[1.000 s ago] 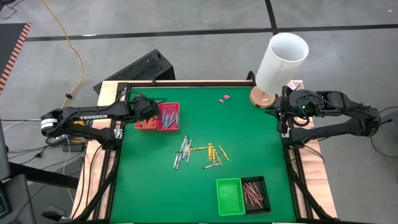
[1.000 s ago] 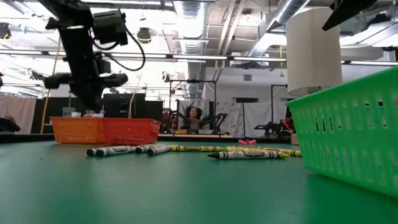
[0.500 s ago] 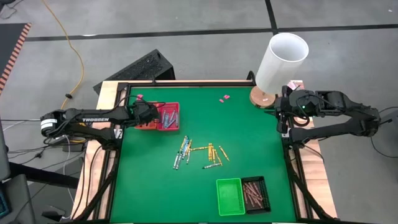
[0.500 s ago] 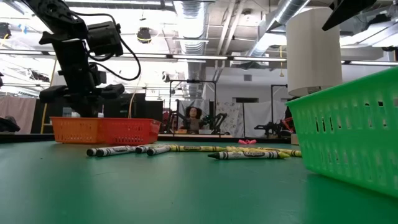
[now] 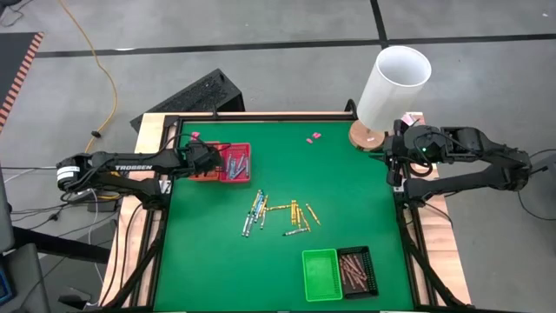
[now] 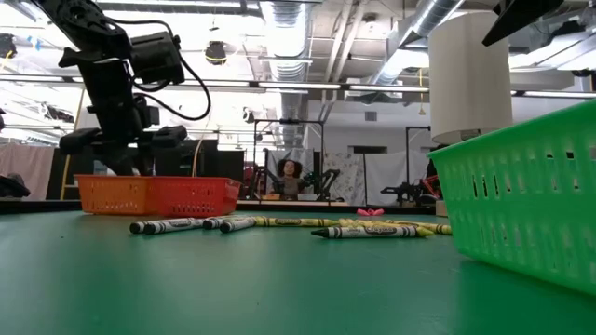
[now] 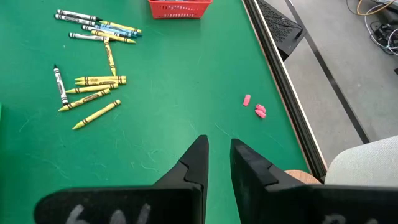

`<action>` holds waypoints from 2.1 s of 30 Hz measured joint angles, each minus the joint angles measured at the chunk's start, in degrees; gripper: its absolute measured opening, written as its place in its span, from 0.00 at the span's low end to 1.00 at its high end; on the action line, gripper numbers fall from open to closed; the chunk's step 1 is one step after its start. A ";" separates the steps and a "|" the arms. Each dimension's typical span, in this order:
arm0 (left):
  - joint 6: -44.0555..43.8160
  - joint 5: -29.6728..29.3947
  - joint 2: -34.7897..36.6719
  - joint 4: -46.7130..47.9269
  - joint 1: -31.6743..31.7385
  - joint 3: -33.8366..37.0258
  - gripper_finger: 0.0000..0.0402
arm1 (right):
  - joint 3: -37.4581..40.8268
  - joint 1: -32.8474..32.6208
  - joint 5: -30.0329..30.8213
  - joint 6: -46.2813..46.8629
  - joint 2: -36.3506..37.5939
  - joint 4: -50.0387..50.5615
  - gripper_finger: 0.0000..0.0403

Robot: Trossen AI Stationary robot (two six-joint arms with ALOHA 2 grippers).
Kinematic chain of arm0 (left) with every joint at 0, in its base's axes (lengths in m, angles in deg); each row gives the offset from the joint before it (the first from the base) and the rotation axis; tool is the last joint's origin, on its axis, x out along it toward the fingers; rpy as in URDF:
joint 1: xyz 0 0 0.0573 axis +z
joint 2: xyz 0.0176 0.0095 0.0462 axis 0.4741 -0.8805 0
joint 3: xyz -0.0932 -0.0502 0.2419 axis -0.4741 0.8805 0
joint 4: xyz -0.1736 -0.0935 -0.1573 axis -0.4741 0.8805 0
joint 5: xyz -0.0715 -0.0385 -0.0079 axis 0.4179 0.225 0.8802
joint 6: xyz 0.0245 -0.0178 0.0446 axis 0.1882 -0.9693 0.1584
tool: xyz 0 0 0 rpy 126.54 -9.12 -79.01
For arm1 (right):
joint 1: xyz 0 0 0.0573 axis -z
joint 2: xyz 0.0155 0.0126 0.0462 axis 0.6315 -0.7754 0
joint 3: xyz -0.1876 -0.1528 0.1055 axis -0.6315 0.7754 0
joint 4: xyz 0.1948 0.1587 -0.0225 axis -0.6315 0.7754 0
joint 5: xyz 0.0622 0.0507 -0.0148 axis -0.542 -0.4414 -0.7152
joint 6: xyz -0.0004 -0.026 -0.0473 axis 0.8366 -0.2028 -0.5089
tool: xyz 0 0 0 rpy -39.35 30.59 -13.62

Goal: Sort crayons
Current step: Put the black crayon into the orange bin

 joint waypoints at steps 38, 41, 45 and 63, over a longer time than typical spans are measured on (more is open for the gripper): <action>-1.08 -6.28 -6.09 -24.18 -43.46 -9.75 0.31 | -0.01 -0.02 -0.03 0.42 0.00 -0.04 0.17; -4.43 -9.48 -9.80 -24.93 -46.06 -9.75 0.31 | 0.00 0.00 -0.03 0.46 0.00 -0.04 0.17; -8.01 -9.42 -15.27 -25.80 -48.14 -9.75 0.31 | 0.00 -0.01 -0.03 0.46 0.00 -0.04 0.17; -14.98 -9.29 -29.12 -27.46 -50.97 -9.75 0.31 | 0.00 0.00 -0.03 0.48 0.00 -0.05 0.17</action>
